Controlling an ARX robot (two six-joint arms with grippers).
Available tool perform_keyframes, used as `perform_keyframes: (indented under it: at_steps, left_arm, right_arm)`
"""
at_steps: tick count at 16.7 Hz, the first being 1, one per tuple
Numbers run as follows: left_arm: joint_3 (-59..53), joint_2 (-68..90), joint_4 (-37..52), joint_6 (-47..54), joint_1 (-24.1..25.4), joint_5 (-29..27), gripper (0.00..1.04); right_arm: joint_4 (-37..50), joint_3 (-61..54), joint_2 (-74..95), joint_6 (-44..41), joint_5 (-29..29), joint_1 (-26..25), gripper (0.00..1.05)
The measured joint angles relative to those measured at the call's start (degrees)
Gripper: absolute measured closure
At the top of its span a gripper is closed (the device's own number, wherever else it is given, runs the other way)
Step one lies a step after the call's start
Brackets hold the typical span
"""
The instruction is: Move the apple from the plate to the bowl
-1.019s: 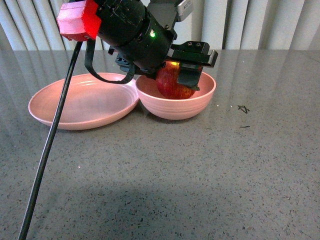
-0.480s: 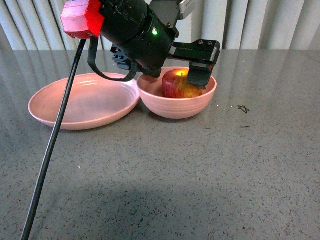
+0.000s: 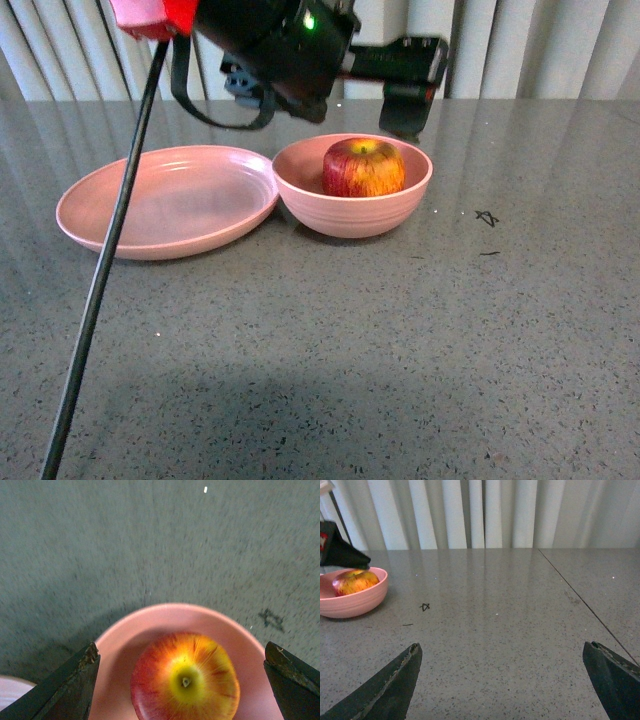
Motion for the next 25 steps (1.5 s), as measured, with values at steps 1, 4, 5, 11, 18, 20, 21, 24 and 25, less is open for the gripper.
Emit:
perform_keyframes:
  at_steps: [1, 4, 5, 11, 18, 20, 21, 24, 25]
  left_arm:
    - [-0.48, -1.84, 1.66, -0.13, 0.02, 0.17, 0.07]
    - [-3.41, -12.46, 8.52, -1.64, 1.09, 1.44, 0.07]
    - [-5.68, -16.79, 11.45, -1.73, 2.1, 1.81, 0.07]
    - [-24.35, -42.1, 17.07, -1.55, 12.59, -2.32, 0.07]
    - [-55.58, -69.83, 19.67, -4.04, 25.92, -7.54, 0.51]
    - [-59.08, -71.73, 21.57, -4.09, 25.53, -7.23, 0.62]
    - [-60.11, -72.15, 21.88, -4.09, 25.57, -7.28, 0.66]
    - [-62.88, -73.24, 22.95, -4.09, 25.66, -7.37, 0.75]
    - [-63.93, -73.72, 23.06, -4.11, 25.66, -7.37, 0.78]
  right_arm:
    - [0.02, 0.0, 0.0, 0.0, 0.0, 0.0, 0.07]
    - [0.02, 0.0, 0.0, 0.0, 0.0, 0.0, 0.07]
    - [0.02, 0.0, 0.0, 0.0, 0.0, 0.0, 0.07]
    - [0.02, 0.0, 0.0, 0.0, 0.0, 0.0, 0.07]
    - [0.02, 0.0, 0.0, 0.0, -0.04, 0.0, 0.07]
    - [0.02, 0.0, 0.0, 0.0, 0.0, 0.0, 0.07]
    - [0.0, 0.0, 0.0, 0.0, 0.0, 0.0, 0.07]
    - [-0.02, 0.0, 0.0, 0.0, 0.0, 0.0, 0.07]
    - [-0.04, 0.0, 0.0, 0.0, 0.0, 0.0, 0.07]
